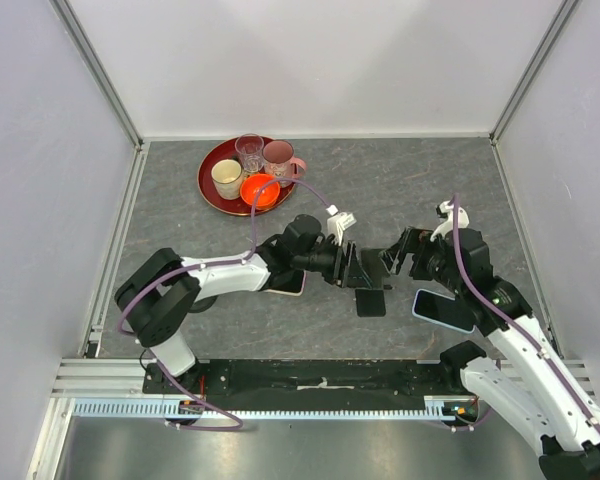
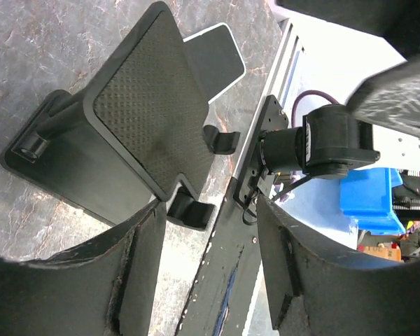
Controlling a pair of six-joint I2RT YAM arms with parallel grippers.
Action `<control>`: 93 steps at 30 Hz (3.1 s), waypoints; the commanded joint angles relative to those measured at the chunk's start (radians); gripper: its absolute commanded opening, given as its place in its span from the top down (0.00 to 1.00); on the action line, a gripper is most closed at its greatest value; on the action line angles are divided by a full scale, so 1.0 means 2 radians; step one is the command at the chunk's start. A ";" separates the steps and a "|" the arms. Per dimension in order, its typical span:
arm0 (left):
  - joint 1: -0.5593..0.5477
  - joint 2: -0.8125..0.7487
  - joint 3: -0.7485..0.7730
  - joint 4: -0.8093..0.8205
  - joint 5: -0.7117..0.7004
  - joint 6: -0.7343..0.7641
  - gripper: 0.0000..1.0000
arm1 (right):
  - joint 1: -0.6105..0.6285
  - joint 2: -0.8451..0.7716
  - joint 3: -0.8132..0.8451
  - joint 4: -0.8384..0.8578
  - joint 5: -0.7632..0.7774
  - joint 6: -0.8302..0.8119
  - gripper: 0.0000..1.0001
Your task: Place the phone on the phone stand
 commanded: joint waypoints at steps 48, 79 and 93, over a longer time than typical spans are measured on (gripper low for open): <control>0.005 -0.197 -0.031 -0.164 -0.122 0.090 0.28 | 0.046 0.080 -0.005 0.017 0.007 -0.056 0.02; 0.005 -0.469 -0.077 -0.257 -0.177 0.047 0.23 | 0.183 0.286 0.107 0.028 0.292 -0.025 0.75; 0.004 -0.512 -0.094 -0.278 -0.165 0.008 0.25 | 0.087 0.446 0.270 0.158 0.323 -0.073 1.00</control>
